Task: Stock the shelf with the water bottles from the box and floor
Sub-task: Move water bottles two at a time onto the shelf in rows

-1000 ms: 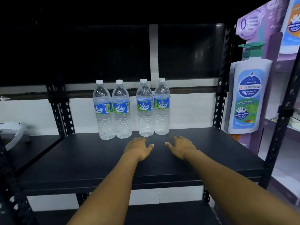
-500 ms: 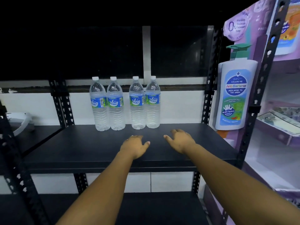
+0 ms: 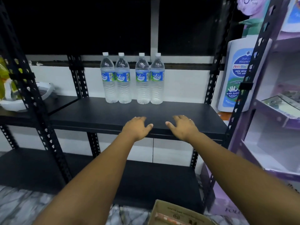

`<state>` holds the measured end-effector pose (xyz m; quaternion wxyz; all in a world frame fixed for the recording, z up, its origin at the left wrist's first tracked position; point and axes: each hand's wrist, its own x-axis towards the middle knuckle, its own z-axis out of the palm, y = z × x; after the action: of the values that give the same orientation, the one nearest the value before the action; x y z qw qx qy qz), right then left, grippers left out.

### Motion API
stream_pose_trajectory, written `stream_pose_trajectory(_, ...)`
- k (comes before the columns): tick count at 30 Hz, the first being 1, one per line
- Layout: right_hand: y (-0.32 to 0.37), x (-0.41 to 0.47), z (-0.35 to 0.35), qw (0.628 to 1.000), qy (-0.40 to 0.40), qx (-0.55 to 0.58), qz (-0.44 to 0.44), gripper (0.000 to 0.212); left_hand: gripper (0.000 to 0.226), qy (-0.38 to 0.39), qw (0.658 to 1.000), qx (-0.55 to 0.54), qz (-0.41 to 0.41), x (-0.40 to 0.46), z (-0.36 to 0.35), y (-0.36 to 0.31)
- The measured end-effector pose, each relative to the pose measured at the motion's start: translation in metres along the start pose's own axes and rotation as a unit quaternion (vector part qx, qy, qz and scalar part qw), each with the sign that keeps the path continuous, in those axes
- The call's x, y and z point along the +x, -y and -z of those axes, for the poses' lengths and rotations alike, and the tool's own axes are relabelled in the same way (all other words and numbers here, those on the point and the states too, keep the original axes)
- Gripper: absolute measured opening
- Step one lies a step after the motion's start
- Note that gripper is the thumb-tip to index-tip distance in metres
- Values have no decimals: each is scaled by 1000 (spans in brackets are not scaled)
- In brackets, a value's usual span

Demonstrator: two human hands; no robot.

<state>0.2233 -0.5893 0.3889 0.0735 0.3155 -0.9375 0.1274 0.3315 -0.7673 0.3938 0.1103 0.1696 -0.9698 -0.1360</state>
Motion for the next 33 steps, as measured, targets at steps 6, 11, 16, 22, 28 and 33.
stream_pose_trajectory(6, 8, -53, -23, 1000, -13, 3, 17, 66, 64, -3, 1000, -6, 13, -58, -21, 13)
stream_pose_trajectory(11, 24, -107, -48, 1000, -3, 22, 16, 67, 64, 8, 1000, -3, 22, -119, -49, 31)
stream_pose_trajectory(16, 41, -163, -86, 999, 14, 20, 24, 65, 64, 13, 999, -12, 28, -188, -80, 54)
stream_pose_trajectory(22, 63, -231, -139, 997, 50, 37, 43, 65, 66, 26, 998, -20, 60, -275, -105, 79)
stream_pose_trajectory(28, 96, -291, -178, 992, 92, 49, 69, 65, 67, 32, 994, -11, 103, -347, -121, 107)
stream_pose_trajectory(33, 124, -323, -203, 988, 114, 46, 94, 65, 66, 34, 990, -14, 134, -397, -135, 129)
